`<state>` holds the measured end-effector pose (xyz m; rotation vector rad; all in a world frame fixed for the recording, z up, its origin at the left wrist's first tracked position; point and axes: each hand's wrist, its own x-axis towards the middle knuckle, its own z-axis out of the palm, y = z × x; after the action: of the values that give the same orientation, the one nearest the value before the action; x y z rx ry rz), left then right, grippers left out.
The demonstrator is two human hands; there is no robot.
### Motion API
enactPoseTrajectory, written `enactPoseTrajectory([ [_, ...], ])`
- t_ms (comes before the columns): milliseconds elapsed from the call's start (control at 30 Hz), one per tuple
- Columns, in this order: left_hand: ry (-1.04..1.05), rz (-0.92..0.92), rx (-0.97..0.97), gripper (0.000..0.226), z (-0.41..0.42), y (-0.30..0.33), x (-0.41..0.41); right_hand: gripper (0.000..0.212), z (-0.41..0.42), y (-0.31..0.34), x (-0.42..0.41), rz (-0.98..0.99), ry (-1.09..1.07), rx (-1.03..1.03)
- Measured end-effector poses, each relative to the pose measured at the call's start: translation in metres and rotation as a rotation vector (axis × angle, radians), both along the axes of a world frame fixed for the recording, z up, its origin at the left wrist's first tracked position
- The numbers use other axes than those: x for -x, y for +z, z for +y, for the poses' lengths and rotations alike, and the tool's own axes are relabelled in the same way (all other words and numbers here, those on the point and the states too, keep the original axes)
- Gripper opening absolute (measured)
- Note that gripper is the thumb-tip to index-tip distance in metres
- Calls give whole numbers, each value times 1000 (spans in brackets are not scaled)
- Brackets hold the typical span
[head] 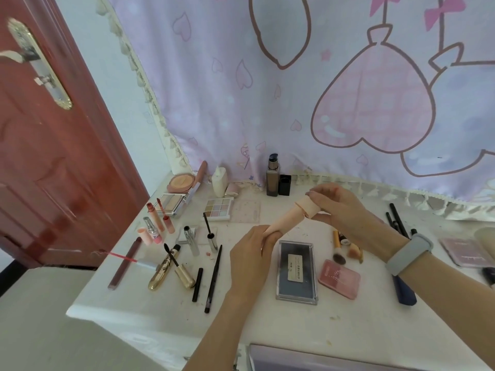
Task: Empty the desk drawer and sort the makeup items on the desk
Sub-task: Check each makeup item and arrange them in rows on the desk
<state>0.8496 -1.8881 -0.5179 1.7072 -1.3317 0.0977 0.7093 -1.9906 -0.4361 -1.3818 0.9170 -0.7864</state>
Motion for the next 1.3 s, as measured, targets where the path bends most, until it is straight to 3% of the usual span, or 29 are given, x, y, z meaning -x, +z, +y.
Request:
enactPoseTrajectory([
  [133, -9, -52, -8, 64, 0, -1, -1, 16, -4, -6, 2, 354, 58, 182],
  [233, -22, -45, -62, 62, -1, -2, -1, 16, -8, -6, 8, 350, 61, 255],
  [400, -11, 248, -193, 25, -3, 1, -4, 17, -23, -2, 22, 223, -103, 228],
  [633, 48, 434, -258, 27, -12, 5, -5, 12, -28, -24, 16, 232, -96, 28],
  [900, 89, 486, -411, 28, -38, 19, 0, 14, -33, -41, -14, 574, -41, 314],
  [967, 88, 423, -462, 31, -42, 21, 0, 19, -35, -43, -21, 630, -24, 332],
  [1133, 93, 73, -620, 41, -38, 23, -6, 34, -37, -46, -27, 753, 6, 431],
  [1300, 52, -62, -581, 40, -28, 19, -19, 36, -30, -51, -22, 767, 51, 568],
])
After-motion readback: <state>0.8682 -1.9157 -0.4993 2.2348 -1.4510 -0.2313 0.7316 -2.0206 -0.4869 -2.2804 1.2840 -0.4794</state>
